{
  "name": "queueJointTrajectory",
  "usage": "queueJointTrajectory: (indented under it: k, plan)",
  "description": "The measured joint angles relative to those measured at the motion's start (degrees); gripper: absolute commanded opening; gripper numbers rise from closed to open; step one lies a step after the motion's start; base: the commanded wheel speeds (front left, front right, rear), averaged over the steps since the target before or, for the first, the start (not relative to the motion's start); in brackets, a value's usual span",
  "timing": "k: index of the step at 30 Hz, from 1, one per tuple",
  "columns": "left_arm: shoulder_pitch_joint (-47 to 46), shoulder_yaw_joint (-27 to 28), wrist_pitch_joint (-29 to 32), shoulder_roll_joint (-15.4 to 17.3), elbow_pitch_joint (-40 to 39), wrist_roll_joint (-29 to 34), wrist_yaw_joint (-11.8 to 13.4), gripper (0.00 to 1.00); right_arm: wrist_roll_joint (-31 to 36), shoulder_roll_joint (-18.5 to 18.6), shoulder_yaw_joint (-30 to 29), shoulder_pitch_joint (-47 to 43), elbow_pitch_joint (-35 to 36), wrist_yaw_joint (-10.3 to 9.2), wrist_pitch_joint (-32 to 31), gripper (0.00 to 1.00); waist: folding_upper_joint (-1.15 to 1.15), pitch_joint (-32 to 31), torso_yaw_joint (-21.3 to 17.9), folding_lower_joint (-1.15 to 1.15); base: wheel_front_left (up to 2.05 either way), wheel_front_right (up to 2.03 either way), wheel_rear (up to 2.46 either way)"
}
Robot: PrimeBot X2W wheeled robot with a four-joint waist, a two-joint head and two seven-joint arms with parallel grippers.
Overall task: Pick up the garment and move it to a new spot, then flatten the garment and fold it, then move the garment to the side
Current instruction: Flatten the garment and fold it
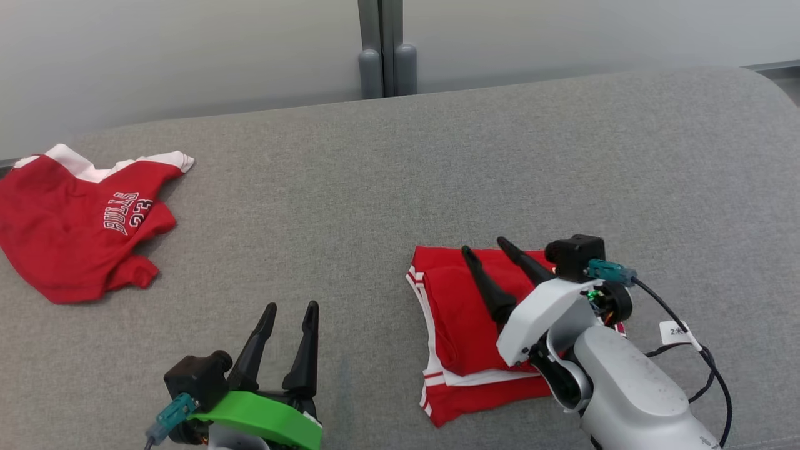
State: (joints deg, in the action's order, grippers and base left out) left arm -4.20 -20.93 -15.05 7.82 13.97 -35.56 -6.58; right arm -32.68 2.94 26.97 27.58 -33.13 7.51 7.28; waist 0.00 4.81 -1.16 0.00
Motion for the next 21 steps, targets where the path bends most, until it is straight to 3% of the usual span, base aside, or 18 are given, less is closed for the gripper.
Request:
queueJointTrajectory:
  k: [8,21]
  plan:
    - [0.0,-0.6,0.0,-1.4,0.5,2.0,-0.2,1.0,11.3,1.2,-10.4,-2.1,0.3,0.0,4.2,1.0,0.0,-2.1,-0.9,0.0,0.0,0.0,0.0]
    - [2.9,3.1,0.0,-3.5,-1.2,3.9,-0.5,1.0,23.8,0.2,-21.5,-15.1,10.9,0.0,5.5,1.0,0.0,-5.1,-2.0,0.0,0.0,0.0,0.0]
